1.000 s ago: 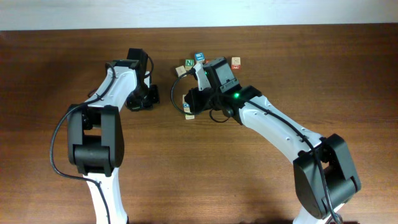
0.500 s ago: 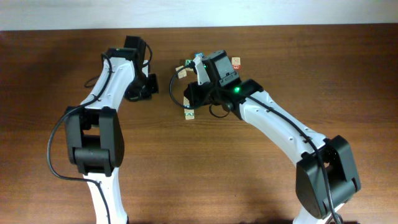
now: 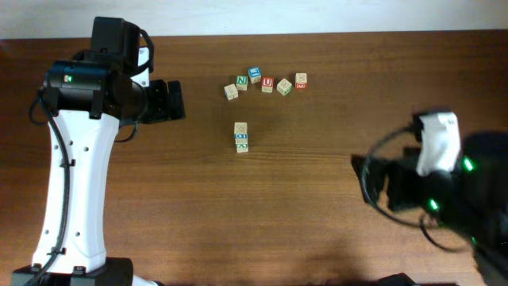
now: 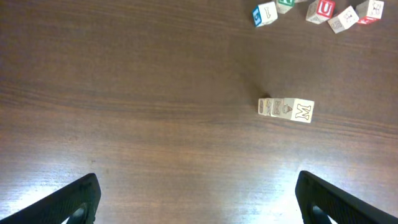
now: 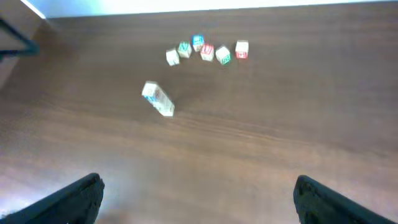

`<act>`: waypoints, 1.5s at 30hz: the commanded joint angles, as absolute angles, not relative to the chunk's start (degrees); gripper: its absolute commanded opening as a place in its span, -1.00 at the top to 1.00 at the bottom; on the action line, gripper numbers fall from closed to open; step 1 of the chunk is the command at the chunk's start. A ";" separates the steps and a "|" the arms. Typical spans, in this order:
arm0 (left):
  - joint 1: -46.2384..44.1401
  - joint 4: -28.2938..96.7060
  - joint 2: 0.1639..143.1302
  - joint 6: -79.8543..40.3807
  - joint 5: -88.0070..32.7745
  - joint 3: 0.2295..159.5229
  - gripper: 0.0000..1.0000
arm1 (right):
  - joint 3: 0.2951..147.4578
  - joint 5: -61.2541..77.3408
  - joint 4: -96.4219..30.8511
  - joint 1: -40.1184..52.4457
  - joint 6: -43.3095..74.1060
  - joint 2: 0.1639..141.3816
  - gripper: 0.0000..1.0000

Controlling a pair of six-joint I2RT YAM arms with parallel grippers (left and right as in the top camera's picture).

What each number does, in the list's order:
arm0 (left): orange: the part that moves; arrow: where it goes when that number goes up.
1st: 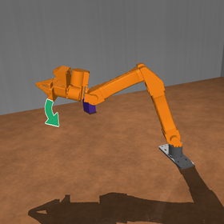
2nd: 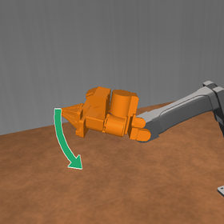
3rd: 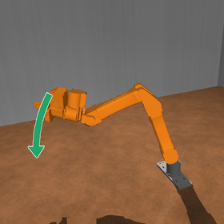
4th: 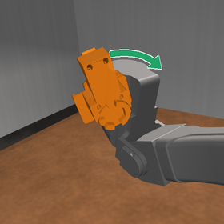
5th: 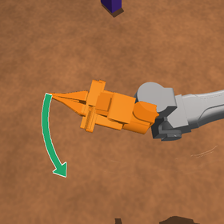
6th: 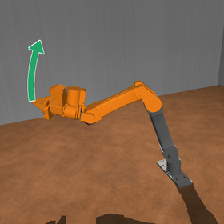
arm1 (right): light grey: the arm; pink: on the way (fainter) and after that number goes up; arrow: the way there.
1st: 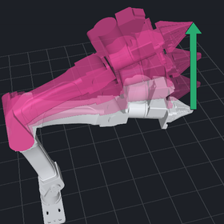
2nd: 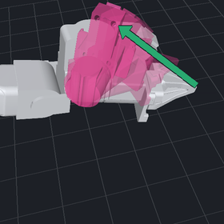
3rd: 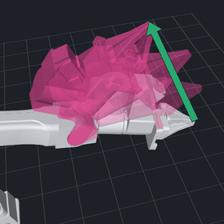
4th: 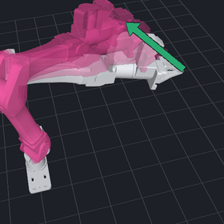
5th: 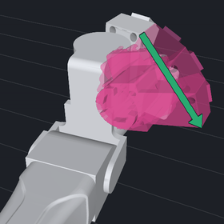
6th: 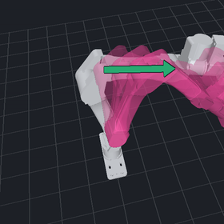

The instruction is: Rotate 4 blocks

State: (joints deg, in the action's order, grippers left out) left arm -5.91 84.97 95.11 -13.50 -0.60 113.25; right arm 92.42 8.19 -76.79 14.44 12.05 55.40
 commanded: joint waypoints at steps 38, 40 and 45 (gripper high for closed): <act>-5.85 85.14 94.80 -13.23 -0.16 113.56 -0.98 | 0.34 4.27 -4.05 0.78 2.13 0.19 -0.96; -5.85 85.14 94.80 -13.23 -0.16 113.56 -0.98 | 0.34 4.29 -4.05 0.78 2.13 0.19 -0.96; -5.85 80.34 88.51 -13.17 9.39 113.16 -0.98 | 0.34 4.29 -4.05 0.78 2.13 0.19 -0.96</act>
